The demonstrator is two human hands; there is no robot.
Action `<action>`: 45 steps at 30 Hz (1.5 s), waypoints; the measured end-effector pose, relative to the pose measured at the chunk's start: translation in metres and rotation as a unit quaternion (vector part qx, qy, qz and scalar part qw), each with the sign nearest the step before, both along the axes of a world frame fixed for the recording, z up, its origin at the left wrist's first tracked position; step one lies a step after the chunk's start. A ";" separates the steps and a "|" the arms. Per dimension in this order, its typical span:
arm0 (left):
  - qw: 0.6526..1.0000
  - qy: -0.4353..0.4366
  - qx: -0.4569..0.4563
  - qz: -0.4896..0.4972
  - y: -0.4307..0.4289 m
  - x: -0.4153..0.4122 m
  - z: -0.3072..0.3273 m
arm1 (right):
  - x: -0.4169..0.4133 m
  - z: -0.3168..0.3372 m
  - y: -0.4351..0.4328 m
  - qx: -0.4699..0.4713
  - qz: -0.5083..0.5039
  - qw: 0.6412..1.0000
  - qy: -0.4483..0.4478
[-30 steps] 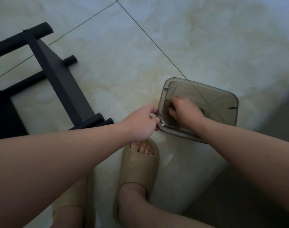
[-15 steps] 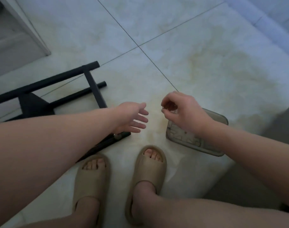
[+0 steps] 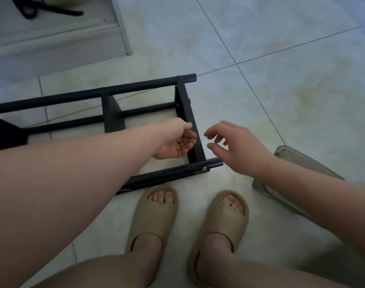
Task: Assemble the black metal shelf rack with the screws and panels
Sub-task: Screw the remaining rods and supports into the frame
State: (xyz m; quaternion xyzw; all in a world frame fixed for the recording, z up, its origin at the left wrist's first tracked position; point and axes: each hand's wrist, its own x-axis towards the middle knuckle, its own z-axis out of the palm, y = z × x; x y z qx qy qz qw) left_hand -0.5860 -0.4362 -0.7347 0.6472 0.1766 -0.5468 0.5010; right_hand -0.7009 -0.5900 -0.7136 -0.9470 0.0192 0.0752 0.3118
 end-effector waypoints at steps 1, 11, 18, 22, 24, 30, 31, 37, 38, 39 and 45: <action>1.000 -0.017 0.020 -0.003 0.004 0.005 -0.009 | 0.002 -0.008 0.000 -0.008 0.012 1.000 0.027; 0.998 -0.037 -0.009 -0.052 0.012 0.014 -0.090 | 0.024 -0.059 -0.013 -0.032 0.124 0.973 0.190; 0.987 -0.032 -0.116 -0.106 0.012 -0.006 -0.105 | 0.010 -0.062 -0.012 -0.018 0.092 0.983 0.155; 0.961 -0.095 -0.075 -0.248 0.008 -0.014 -0.101 | -0.003 -0.061 -0.008 -0.023 0.072 0.985 0.152; 0.939 -0.127 -0.053 -0.316 0.004 -0.018 -0.099 | -0.010 -0.061 -0.005 -0.026 0.059 0.986 0.155; 0.916 -0.120 -0.050 -0.379 0.000 -0.025 -0.097 | -0.025 -0.062 -0.001 -0.054 0.050 0.985 0.154; 0.914 -0.114 -0.051 -0.386 0.000 -0.024 -0.097 | -0.024 -0.063 -0.003 -0.102 0.066 0.984 0.129; 0.930 -0.027 -0.074 -0.359 0.000 -0.020 -0.099 | 0.003 -0.072 -0.013 -0.287 0.215 0.931 0.065; 0.936 -0.003 -0.079 -0.342 0.001 -0.018 -0.100 | 0.007 -0.075 -0.014 -0.291 0.232 0.926 0.055; 0.944 0.016 -0.081 -0.321 0.002 -0.016 -0.102 | 0.009 -0.079 -0.016 -0.288 0.243 0.925 0.048; 0.971 0.074 -0.093 -0.207 0.013 0.001 -0.110 | 0.010 -0.097 -0.022 -0.236 0.249 0.939 0.007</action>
